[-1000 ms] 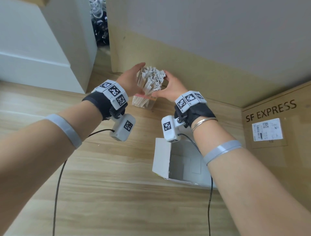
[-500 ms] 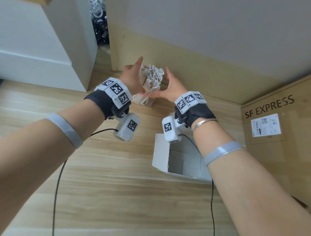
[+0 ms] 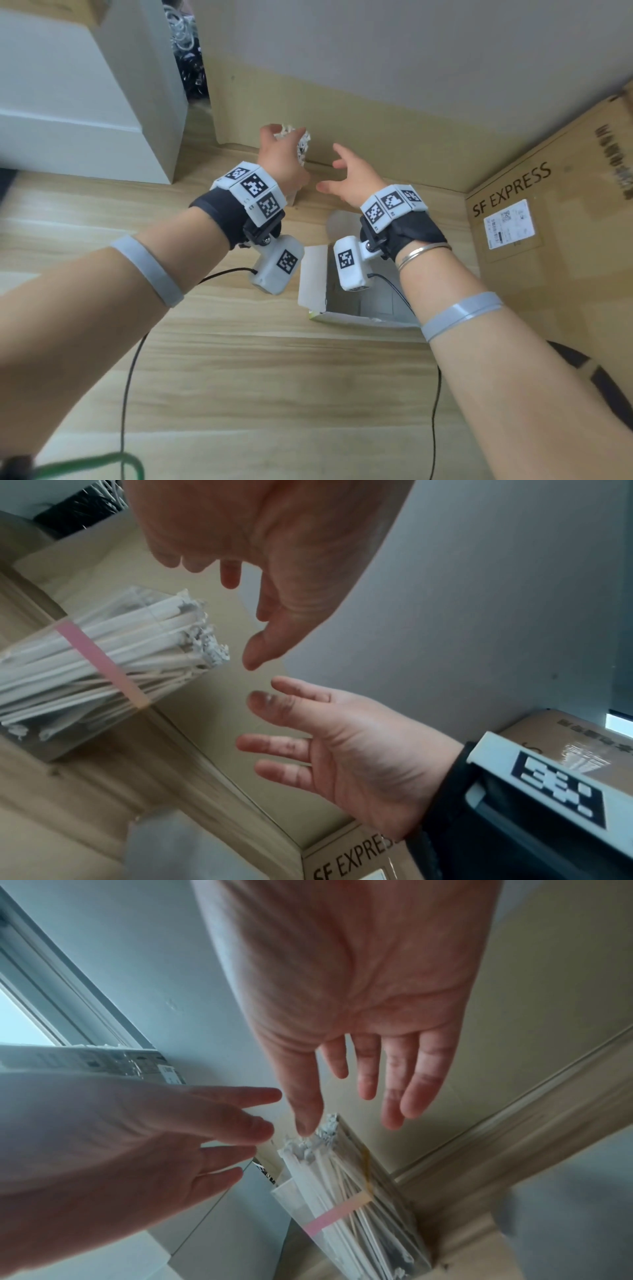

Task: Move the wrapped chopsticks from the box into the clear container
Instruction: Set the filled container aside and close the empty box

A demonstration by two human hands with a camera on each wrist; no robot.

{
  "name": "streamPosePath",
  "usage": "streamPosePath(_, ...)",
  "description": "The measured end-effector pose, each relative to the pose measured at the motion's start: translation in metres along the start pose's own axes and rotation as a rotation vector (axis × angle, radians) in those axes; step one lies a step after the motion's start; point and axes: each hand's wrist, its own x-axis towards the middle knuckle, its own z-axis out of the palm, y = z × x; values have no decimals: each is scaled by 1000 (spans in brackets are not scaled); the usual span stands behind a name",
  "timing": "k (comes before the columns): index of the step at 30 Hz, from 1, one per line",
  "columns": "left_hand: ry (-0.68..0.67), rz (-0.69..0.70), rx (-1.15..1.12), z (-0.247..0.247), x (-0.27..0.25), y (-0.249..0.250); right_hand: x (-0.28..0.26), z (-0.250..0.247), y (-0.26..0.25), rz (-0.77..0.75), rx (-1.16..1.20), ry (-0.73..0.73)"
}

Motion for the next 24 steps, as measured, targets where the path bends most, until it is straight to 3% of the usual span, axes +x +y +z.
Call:
streamPosePath(14, -184, -7, 43, 53, -61, 21, -62, 5, 64, 102, -74, 73)
streamPosePath(24, -291, -232, 148, 91, -74, 0, -90, 12, 110, 165, -82, 99)
